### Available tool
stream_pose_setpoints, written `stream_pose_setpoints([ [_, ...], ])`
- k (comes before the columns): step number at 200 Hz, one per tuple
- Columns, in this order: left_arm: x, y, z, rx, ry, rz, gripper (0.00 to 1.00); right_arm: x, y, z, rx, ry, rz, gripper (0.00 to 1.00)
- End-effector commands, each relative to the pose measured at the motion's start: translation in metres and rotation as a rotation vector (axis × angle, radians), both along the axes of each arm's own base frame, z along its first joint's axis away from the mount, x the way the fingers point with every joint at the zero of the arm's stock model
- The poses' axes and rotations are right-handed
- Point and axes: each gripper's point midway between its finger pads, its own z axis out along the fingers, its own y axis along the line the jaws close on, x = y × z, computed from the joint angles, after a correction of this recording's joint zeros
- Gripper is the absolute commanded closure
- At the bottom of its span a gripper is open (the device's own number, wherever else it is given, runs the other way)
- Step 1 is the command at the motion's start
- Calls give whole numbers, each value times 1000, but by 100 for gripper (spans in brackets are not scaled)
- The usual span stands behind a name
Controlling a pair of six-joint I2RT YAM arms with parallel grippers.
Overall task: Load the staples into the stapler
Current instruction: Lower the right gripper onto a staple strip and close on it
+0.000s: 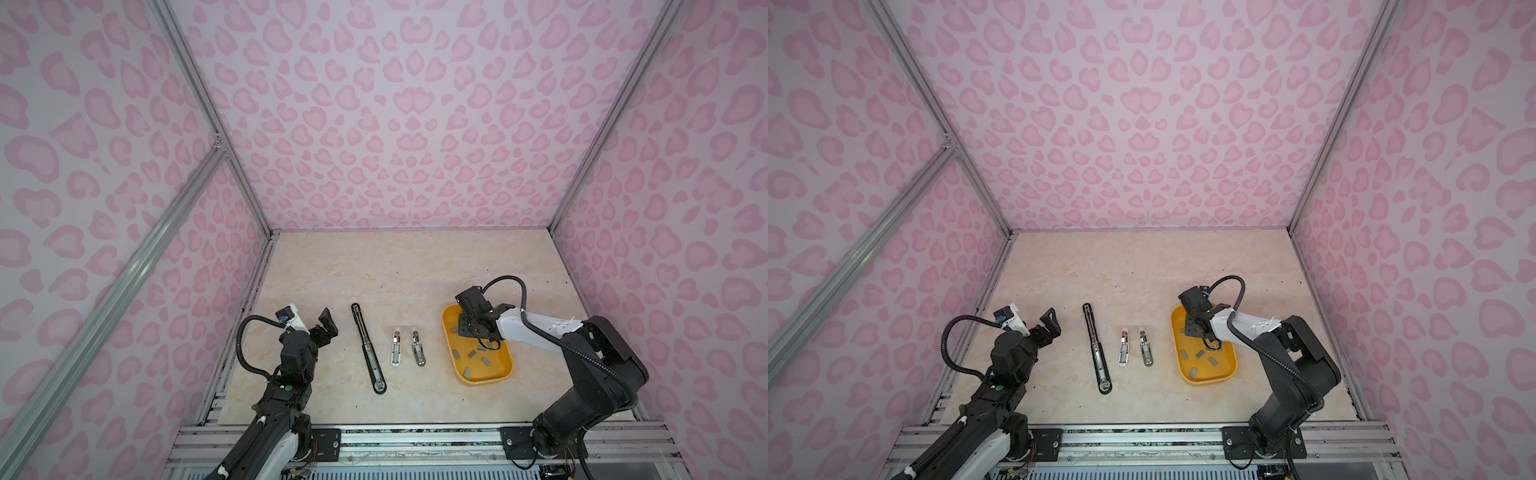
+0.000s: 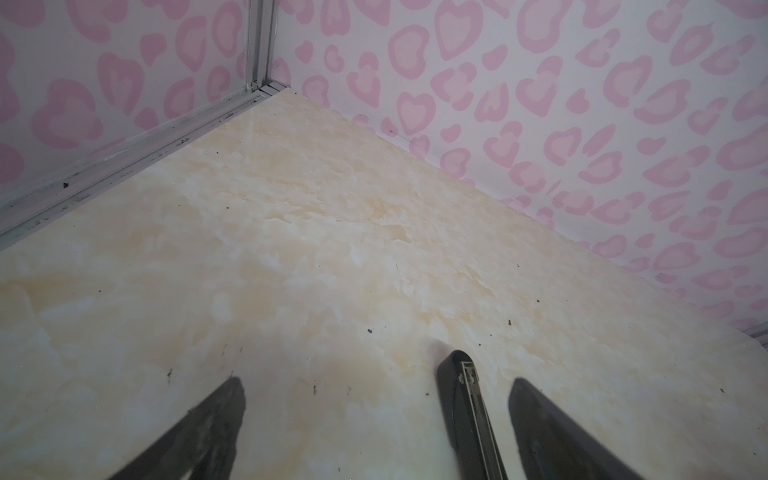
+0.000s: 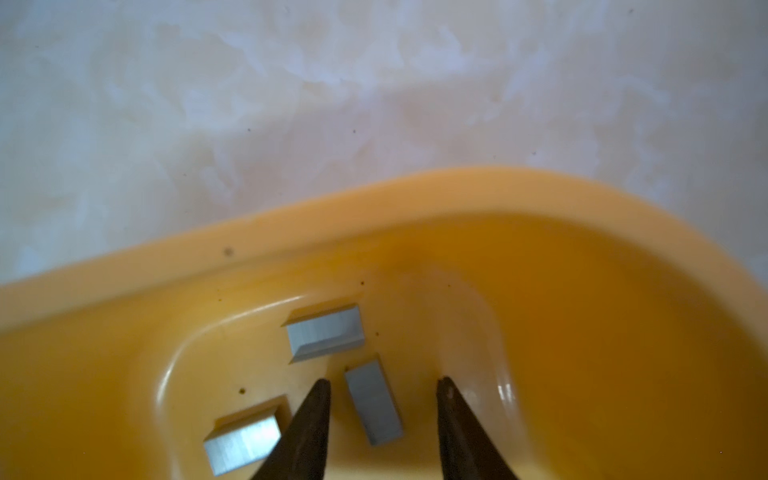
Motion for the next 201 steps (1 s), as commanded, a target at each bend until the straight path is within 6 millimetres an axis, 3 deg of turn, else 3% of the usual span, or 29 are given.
stream_pose_setpoints([
  [1, 3, 2, 9, -1, -35, 13, 0, -7, 1, -11, -9, 55, 26, 63],
  [28, 3, 2, 10, -1, -37, 14, 0, -8, 0, -13, -12, 63, 24, 72],
  [108, 3, 2, 10, 0, -36, 14, 0, -12, -7, -9, -23, 50, 11, 80],
  [201, 3, 1, 9, 1, -34, 13, 0, -11, -7, -13, -19, 59, 12, 79],
])
